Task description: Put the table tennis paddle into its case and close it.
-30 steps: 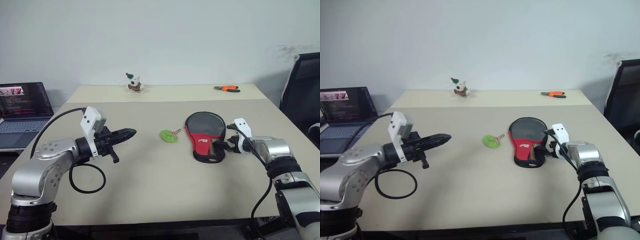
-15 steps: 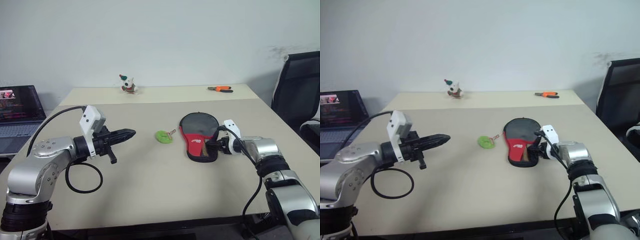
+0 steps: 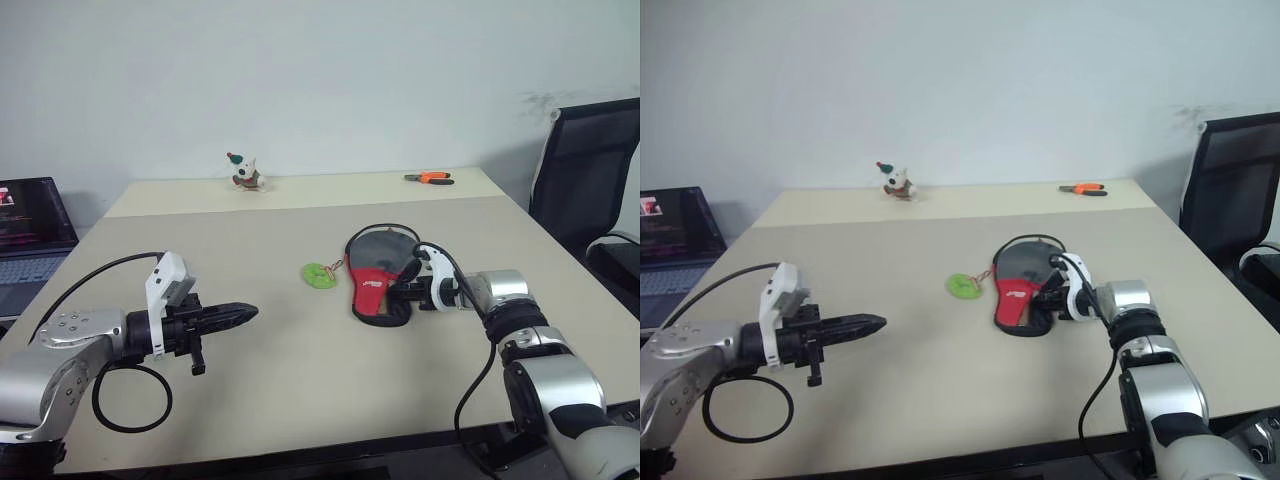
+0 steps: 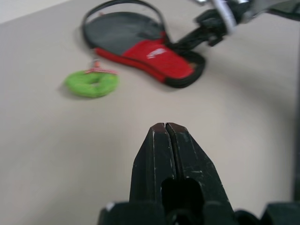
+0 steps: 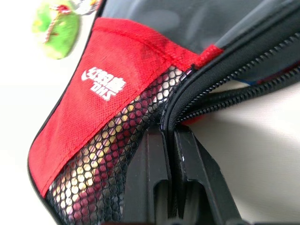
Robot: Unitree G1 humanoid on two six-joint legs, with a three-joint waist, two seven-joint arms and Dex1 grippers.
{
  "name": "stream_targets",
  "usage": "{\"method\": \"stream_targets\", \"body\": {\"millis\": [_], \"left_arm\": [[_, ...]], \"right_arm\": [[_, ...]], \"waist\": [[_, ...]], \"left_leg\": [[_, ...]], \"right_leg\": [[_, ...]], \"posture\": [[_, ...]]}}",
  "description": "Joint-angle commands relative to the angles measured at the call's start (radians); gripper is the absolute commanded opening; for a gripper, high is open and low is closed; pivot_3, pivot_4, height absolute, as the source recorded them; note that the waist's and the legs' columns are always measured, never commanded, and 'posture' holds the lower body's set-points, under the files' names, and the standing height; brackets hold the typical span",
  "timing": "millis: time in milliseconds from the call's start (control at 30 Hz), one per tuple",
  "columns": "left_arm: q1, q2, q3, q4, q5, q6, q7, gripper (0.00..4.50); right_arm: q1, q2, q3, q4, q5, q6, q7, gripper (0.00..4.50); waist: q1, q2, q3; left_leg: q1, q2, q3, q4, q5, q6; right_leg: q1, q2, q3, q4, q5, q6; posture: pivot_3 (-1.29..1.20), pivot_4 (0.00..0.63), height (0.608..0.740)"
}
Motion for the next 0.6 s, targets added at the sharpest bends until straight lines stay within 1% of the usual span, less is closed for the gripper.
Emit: {"method": "stream_targets", "body": {"millis": [33, 67, 167, 300, 400, 467, 500, 600], "left_arm": [[0.033, 0.029, 0.045, -0.081, -0.059, 0.011, -0.037, 0.0], [0.039, 0.031, 0.048, -0.087, -0.064, 0.011, -0.037, 0.0], [0.091, 0.037, 0.076, -0.126, -0.096, 0.017, -0.052, 0.0], [0.134, 0.045, 0.092, -0.149, -0.116, 0.022, -0.051, 0.0], [0.185, 0.054, 0.104, -0.193, -0.14, 0.033, -0.062, 0.0], [0.219, 0.063, 0.119, -0.216, -0.15, 0.039, -0.07, 0.0], [0.229, 0.07, 0.124, -0.219, -0.15, 0.038, -0.076, 0.0], [0.209, 0.086, 0.115, -0.196, -0.146, 0.031, -0.074, 0.0]], "right_arm": [[0.016, 0.062, 0.007, -0.139, 0.071, 0.111, 0.037, 0.02], [0.026, 0.066, 0.008, -0.168, 0.077, 0.131, 0.034, 0.02], [0.108, 0.087, 0.025, -0.379, 0.129, 0.269, 0.018, 0.02], [0.204, 0.095, 0.019, -0.586, 0.18, 0.395, -0.03, 0.02], [0.31, 0.087, 0.004, -0.777, 0.224, 0.523, -0.074, 0.02], [0.41, 0.076, -0.022, -0.965, 0.268, 0.655, -0.098, 0.02], [0.442, 0.078, -0.036, -1.027, 0.283, 0.701, -0.111, 0.02], [0.52, 0.064, -0.066, -1.125, 0.338, 0.736, -0.147, 0.02]], "waist": [[-0.001, 0.0, 0.0], [0.0, 0.0, 0.0], [0.004, 0.0, 0.0], [0.015, 0.001, 0.0], [0.023, 0.001, 0.0], [0.032, 0.001, 0.0], [0.036, 0.001, 0.001], [0.04, 0.001, 0.001]], "left_leg": [[0.0, 0.0, 0.0, 0.0, 0.0, 0.0], [0.0, 0.0, 0.0, 0.0, 0.0, 0.0], [-0.001, 0.0, -0.002, -0.001, 0.0, 0.0], [-0.003, 0.001, -0.002, -0.001, 0.0, 0.0], [-0.003, 0.0, -0.002, -0.001, 0.0, 0.0], [-0.004, 0.0, -0.002, -0.001, 0.0, 0.0], [-0.003, 0.0, -0.003, -0.001, -0.001, 0.001], [-0.004, -0.001, -0.003, -0.002, -0.001, 0.001]], "right_leg": [[0.0, 0.0, 0.0, 0.0, 0.0, 0.0], [0.0, 0.0, 0.0, 0.0, 0.0, 0.0], [-0.001, 0.0, -0.002, 0.0, 0.0, -0.001], [-0.002, -0.002, -0.002, -0.001, -0.001, 0.0], [-0.002, -0.003, -0.002, -0.001, -0.001, 0.0], [-0.002, -0.002, -0.002, -0.001, -0.001, 0.0], [-0.002, -0.002, -0.002, -0.002, -0.002, 0.0], [-0.003, -0.002, -0.003, -0.001, -0.002, 0.0]], "posture": [[0.0, 0.15, 0.74], [0.0, 0.15, 0.74], [0.0, 0.15, 0.74], [0.0, 0.15, 0.74], [0.0, 0.15, 0.74], [0.0, 0.15, 0.74], [0.0, 0.15, 0.74], [0.0, 0.15, 0.74]]}}
